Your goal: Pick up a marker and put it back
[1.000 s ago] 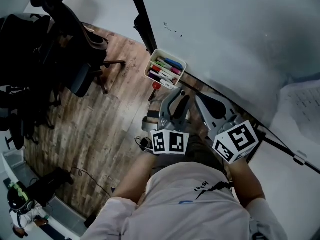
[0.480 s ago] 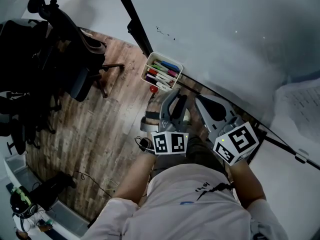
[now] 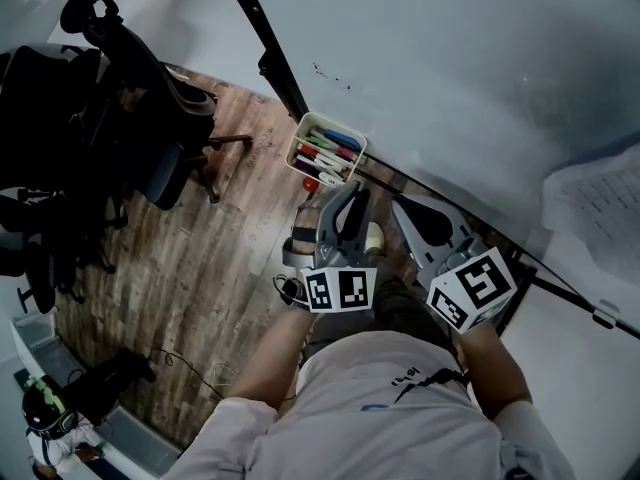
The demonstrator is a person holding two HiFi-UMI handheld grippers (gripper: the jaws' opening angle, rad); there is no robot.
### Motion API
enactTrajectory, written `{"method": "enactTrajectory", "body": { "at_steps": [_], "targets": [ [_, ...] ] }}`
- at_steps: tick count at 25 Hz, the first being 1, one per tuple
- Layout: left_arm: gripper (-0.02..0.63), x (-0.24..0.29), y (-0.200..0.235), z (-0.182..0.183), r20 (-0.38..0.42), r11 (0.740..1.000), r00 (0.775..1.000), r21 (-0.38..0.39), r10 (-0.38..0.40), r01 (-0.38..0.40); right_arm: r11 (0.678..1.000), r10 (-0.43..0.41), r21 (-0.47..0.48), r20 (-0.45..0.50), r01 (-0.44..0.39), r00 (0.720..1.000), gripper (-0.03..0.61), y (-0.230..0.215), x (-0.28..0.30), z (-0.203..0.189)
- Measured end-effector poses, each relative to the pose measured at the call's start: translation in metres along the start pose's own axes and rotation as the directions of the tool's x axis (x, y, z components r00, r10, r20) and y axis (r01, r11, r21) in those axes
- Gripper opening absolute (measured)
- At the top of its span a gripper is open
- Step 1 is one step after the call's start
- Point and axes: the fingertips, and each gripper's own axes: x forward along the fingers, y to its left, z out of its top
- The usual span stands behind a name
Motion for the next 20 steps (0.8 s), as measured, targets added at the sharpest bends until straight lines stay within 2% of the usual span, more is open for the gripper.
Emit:
{"method": "enactTrajectory", "body": {
  "at_steps": [9, 14, 20],
  "targets": [
    [0.086, -0.021, 0.022, 0.022, 0.054, 0.99, 0.998, -0.139, 0.04, -0.032, 1.0, -0.002, -0.021, 0.033, 0.003, 0.999, 0.014, 0.01, -0.009, 0.017],
    [0.086, -0.031, 0.032, 0.035, 0.083, 0.981, 0.995, -0.19, 0.057, -0.04, 0.999, 0.001, -0.033, 0.06, 0.001, 0.998, 0.014, 0.014, -0.012, 0.025],
    [0.086, -0.05, 0.045, 0.056, 0.122, 0.961, 0.99, -0.274, 0.073, -0.037, 0.998, 0.006, -0.055, 0.097, -0.001, 0.995, 0.014, 0.022, -0.022, 0.041]
  ]
}}
